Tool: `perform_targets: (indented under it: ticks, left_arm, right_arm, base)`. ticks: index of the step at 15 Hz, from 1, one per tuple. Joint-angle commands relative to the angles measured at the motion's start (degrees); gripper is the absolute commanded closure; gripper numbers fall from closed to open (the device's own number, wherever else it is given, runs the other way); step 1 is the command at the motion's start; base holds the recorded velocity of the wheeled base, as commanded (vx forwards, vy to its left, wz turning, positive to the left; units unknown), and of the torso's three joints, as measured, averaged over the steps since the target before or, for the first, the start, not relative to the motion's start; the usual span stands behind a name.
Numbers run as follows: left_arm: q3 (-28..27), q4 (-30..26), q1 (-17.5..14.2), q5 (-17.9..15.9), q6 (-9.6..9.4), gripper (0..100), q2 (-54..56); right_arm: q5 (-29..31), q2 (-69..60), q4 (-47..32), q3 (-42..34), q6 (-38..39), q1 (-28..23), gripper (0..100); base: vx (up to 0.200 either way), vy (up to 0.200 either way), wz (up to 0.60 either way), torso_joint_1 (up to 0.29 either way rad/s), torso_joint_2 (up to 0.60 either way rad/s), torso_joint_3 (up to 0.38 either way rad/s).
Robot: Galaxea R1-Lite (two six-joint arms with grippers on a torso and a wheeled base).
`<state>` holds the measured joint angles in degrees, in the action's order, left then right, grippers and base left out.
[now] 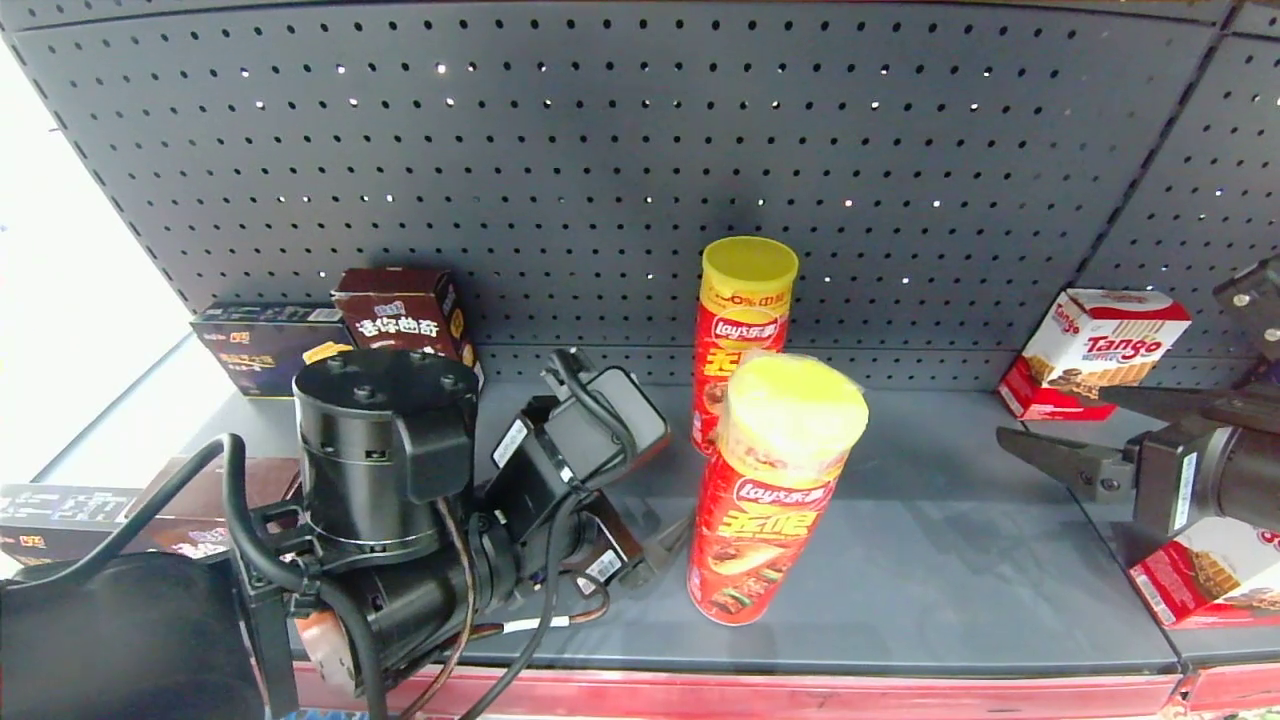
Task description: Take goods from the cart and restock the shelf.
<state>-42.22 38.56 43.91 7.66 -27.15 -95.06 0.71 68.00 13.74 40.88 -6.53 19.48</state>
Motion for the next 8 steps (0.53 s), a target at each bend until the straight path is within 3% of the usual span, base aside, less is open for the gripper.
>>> perform_targets:
  ticks: [1,8]
  left_arm:
    - [-0.1,0.0,0.0,0.0,-0.01,0,-0.6]
    - [3.4,0.0,-0.6,0.3,0.08,0,0.8]
  right_arm:
    - [0.0,-0.1,0.1,0.0,0.0,0.0,0]
    - [0.0,-0.4,0.1,-0.4,0.0,0.0,0]
  base:
    - [0.0,0.0,0.0,0.0,0.0,0.0]
    - [0.0,0.0,0.0,0.0,0.0,0.0]
